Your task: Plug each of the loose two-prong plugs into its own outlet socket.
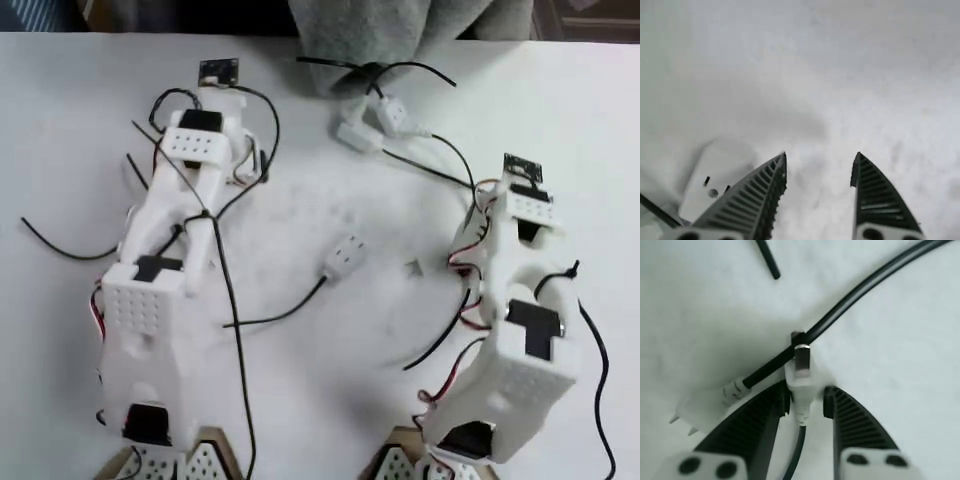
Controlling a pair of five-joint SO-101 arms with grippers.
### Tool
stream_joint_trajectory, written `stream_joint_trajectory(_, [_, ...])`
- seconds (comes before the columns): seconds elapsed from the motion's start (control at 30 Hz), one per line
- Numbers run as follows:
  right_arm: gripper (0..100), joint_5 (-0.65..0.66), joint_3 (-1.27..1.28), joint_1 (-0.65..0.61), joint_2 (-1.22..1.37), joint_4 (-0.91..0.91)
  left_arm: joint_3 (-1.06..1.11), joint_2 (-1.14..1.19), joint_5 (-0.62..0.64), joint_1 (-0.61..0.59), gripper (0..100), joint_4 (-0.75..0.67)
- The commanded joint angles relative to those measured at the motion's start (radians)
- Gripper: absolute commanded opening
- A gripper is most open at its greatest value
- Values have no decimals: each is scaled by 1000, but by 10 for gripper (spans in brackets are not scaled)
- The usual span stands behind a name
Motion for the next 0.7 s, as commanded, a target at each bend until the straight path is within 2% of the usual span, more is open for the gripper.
stream_joint_trajectory(0.0, [109,11,-147,4,101,56,-32,-7,-5,-4,219,-15])
stream_joint_trajectory(0.3, [113,11,-288,5,134,116,-32,-7,-5,-4,219,-26])
stream_joint_trajectory(0.67, [113,8,-302,5,53,131,-32,-8,-5,-4,219,-31])
